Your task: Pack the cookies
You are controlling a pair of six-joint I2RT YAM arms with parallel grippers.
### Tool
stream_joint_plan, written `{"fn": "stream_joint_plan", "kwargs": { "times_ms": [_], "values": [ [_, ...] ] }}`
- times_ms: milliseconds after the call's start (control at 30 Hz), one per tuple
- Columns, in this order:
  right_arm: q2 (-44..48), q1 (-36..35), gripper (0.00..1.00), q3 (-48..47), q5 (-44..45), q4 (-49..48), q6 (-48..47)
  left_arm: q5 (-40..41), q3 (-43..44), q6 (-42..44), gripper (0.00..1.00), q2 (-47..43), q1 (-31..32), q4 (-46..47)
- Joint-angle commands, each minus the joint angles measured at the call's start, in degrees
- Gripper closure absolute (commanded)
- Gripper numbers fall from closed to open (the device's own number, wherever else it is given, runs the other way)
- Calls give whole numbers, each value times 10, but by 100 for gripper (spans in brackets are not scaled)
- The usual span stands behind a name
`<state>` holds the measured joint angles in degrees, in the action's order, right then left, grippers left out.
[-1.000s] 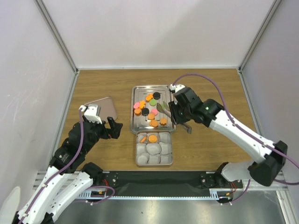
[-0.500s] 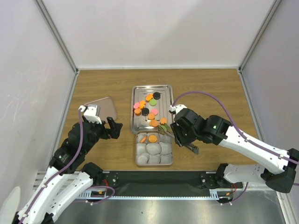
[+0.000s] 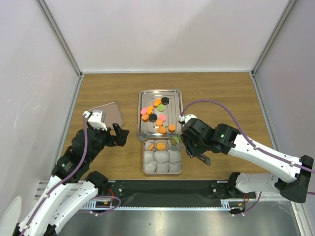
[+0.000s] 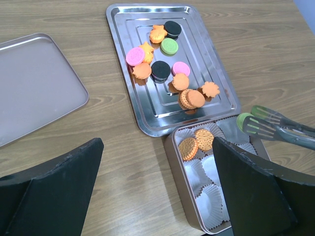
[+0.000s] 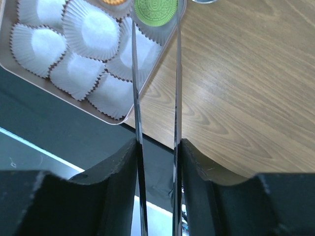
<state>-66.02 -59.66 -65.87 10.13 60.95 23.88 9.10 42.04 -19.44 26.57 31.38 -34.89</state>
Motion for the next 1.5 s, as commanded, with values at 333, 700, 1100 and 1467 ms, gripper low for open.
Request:
{"fn": "stream_joint_plan", "kwargs": {
  "times_ms": [333, 700, 1100, 1467],
  "values": [
    [5, -4, 53, 12, 5, -23, 0, 11, 1, -2, 0, 0, 4, 13],
    [4, -5, 47, 9, 8, -23, 3, 10, 1, -2, 0, -2, 4, 12],
    [-21, -5, 51, -79, 29, -38, -16, 11, 1, -2, 0, -2, 5, 11],
    [-200, 85, 49, -179, -15, -139, -96, 15, 1, -3, 0, 1, 6, 11]
  ]
}}
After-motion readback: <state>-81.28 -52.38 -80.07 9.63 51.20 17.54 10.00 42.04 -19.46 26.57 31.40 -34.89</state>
